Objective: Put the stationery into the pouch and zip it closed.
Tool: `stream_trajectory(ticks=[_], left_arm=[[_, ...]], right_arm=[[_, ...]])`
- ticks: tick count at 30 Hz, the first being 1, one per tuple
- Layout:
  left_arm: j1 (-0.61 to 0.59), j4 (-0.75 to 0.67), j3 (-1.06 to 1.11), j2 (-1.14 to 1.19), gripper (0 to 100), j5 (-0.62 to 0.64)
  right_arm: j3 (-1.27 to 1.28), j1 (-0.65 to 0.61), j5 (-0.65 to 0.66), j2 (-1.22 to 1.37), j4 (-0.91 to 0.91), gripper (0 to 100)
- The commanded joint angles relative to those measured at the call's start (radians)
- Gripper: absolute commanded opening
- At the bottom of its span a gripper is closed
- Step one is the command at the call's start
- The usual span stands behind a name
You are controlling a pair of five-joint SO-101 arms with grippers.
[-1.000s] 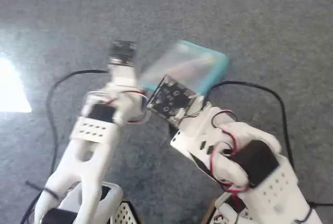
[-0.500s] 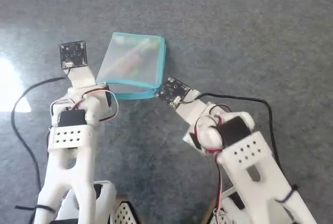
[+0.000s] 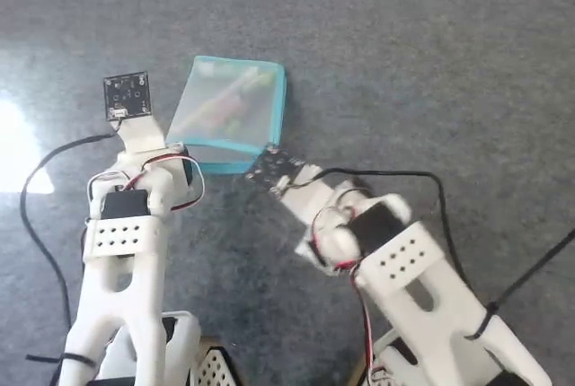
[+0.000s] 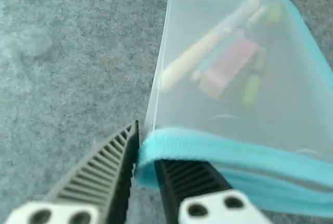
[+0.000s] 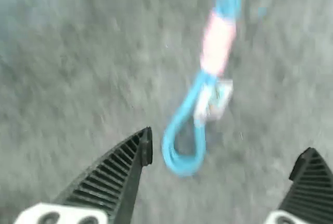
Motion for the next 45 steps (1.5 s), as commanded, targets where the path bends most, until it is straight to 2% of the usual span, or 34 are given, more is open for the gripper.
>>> stream_trajectory(ticks=[1, 4, 9, 12, 15, 22, 33, 38, 45], left_arm=[[-0.009, -0.023, -0.005, -0.034, 1, -0.006], [-0.009, -0.026, -0.005, -0.034, 1, -0.006], [0.02, -0.023, -0.002, -0.034, 1, -0.006], [0.035, -0.021, -0.002, -0.034, 1, -0.006], [0.034, -0.021, -0.002, -0.034, 1, -0.006], [0.032, -0.021, -0.002, -0.034, 1, -0.006], [0.035, -0.021, 0.008, -0.034, 1, -0.006], [0.037, -0.023, 0.012, -0.034, 1, -0.006], [0.037, -0.025, 0.012, -0.034, 1, -0.006]], right_arm=[[0.043, -0.068, -0.049, -0.031, -0.176, 40.1], [0.068, -0.071, -0.084, -0.03, -0.245, 39.9], [0.1, 0.016, -0.18, -0.016, -0.406, 39.4], [0.106, 0.036, -0.193, 0.03, -0.456, 33.6], [0.104, 0.041, -0.193, 0.087, -0.476, 30.3], [0.101, 0.056, -0.192, 0.179, -0.512, 32.2], [0.11, 0.119, -0.199, 0.196, -0.539, 31.6], [0.132, 0.117, -0.193, 0.196, -0.567, 25.1], [0.157, 0.116, -0.192, 0.196, -0.584, 27.6]])
